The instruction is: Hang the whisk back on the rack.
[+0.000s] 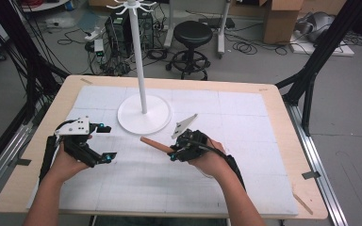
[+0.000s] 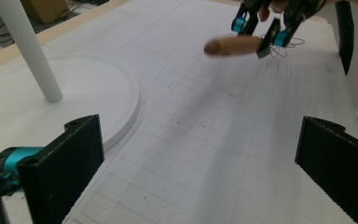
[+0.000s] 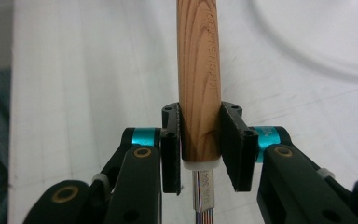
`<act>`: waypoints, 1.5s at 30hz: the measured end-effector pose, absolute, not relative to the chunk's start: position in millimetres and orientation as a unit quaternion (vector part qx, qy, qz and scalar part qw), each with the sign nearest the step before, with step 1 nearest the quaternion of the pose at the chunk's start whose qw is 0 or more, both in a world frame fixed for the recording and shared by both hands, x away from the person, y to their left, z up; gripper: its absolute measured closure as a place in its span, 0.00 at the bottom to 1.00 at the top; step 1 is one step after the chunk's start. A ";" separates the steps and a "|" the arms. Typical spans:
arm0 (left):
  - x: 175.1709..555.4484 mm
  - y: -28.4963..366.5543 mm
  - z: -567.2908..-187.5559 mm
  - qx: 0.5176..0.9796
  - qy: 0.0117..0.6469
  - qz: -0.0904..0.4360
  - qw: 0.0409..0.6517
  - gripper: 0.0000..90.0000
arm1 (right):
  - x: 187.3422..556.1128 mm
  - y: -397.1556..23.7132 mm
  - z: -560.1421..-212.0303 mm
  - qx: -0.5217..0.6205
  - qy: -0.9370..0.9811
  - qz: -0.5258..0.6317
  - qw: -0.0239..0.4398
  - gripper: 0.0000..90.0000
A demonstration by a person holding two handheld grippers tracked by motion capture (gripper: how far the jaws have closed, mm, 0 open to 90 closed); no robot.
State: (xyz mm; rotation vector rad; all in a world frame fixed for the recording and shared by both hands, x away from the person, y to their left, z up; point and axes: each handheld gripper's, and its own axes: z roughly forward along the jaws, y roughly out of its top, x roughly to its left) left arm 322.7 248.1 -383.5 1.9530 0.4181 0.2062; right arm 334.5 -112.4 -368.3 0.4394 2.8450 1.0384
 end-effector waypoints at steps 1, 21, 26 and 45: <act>322.7 248.1 -383.6 0.821 0.176 0.087 0.536 0.02 | 335.3 -115.8 -364.5 0.145 0.924 0.351 0.043 0.79; 323.9 248.7 -384.0 0.820 0.176 0.084 0.538 0.02 | 352.9 -139.5 -304.4 0.159 0.862 0.473 0.084 0.79; 323.3 248.8 -383.4 0.820 0.175 0.085 0.538 0.02 | 356.8 -141.5 -289.8 0.160 0.855 0.485 0.096 0.79; 324.7 246.4 -386.1 0.823 0.178 0.081 0.533 0.02 | 374.1 -168.1 -233.6 0.181 0.827 0.514 0.138 0.79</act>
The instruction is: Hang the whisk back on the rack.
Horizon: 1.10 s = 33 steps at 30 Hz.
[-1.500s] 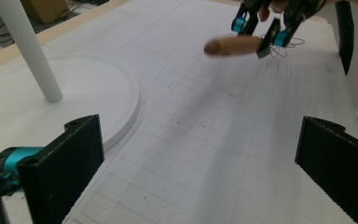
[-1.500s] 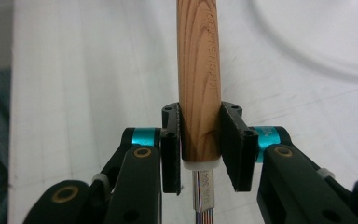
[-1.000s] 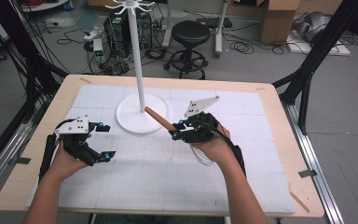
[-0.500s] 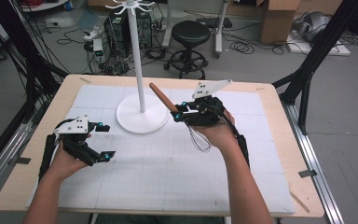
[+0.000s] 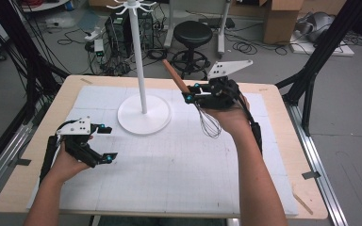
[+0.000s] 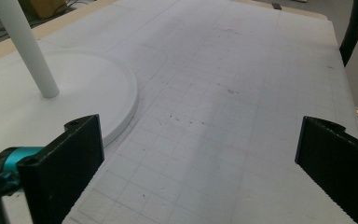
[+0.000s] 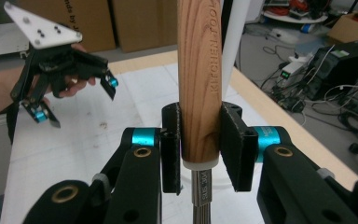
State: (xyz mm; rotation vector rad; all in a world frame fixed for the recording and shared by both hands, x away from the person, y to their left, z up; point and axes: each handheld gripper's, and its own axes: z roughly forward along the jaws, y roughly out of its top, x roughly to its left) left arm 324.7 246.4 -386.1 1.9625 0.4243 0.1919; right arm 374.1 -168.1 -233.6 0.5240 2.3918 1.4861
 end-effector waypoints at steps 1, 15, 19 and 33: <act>324.7 246.3 -386.3 0.823 0.179 0.080 0.533 0.02 | 375.1 -168.2 -230.0 0.181 0.826 0.515 0.141 0.79; 325.9 246.7 -387.1 0.825 0.177 0.079 0.531 0.02 | 397.3 -164.0 -199.9 0.191 0.809 0.535 0.152 0.79; 325.5 246.1 -387.4 0.827 0.177 0.079 0.528 0.02 | 404.4 -161.3 -195.0 0.199 0.805 0.538 0.151 0.79; 325.0 245.4 -387.0 0.825 0.175 0.077 0.532 0.02 | 425.9 -151.0 -179.2 0.216 0.804 0.530 0.159 0.79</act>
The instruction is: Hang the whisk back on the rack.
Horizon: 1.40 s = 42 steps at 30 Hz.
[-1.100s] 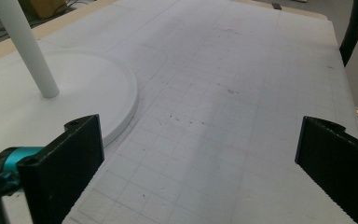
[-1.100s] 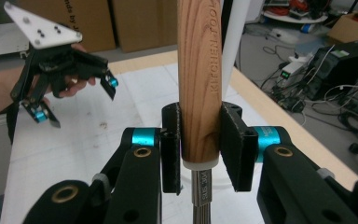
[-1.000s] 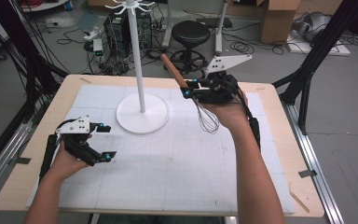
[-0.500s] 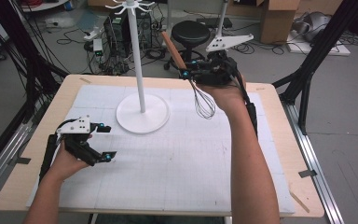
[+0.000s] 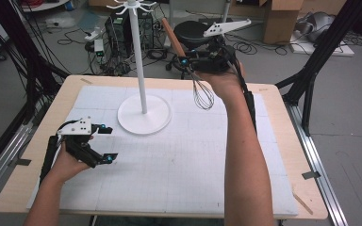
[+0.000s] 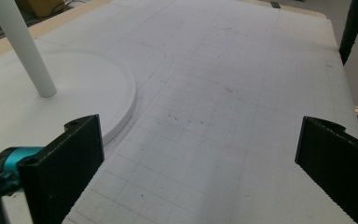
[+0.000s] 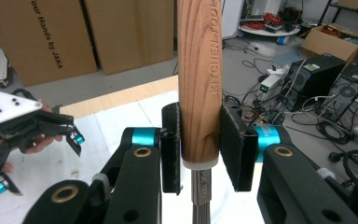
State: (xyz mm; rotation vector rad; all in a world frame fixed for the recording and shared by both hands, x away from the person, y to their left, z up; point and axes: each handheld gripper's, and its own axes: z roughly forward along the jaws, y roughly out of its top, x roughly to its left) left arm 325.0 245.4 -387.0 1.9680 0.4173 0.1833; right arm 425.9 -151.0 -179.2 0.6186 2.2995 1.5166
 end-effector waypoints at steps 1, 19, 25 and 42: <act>325.0 245.3 -387.1 0.825 0.175 0.078 0.531 0.02 | 427.0 -150.1 -178.1 0.218 0.804 0.529 0.160 0.79; 323.6 245.2 -386.0 0.823 0.176 0.078 0.534 0.02 | 441.8 -135.8 -159.5 0.222 0.803 0.528 0.167 0.79; 322.6 245.8 -385.8 0.824 0.176 0.077 0.533 0.02 | 446.7 -132.8 -155.1 0.220 0.806 0.523 0.170 0.79; 322.6 247.8 -384.8 0.824 0.175 0.078 0.534 0.02 | 453.8 -121.0 -157.4 0.223 0.813 0.509 0.171 0.79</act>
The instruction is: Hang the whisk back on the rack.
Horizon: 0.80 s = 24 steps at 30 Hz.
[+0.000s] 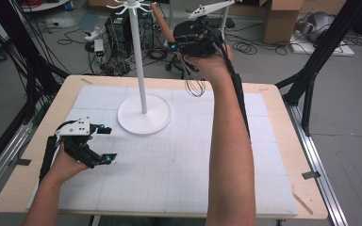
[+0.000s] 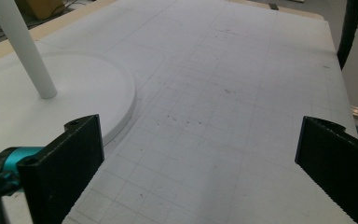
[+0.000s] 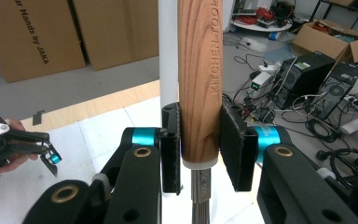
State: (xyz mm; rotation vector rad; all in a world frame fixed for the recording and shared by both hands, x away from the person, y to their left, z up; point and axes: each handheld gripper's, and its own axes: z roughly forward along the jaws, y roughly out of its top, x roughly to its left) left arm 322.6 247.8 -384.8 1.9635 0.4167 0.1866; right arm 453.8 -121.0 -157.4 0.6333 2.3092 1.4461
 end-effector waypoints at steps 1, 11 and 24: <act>322.6 248.0 -384.6 0.823 0.175 0.079 0.534 0.02 | 453.4 -121.2 -157.8 0.221 0.811 0.514 0.171 0.79; 322.8 246.7 -385.2 0.826 0.173 0.078 0.531 0.02 | 448.6 -126.2 -159.4 0.221 0.806 0.522 0.170 0.79; 323.2 246.2 -386.0 0.825 0.174 0.077 0.532 0.02 | 450.1 -114.8 -161.8 0.216 0.812 0.516 0.168 0.79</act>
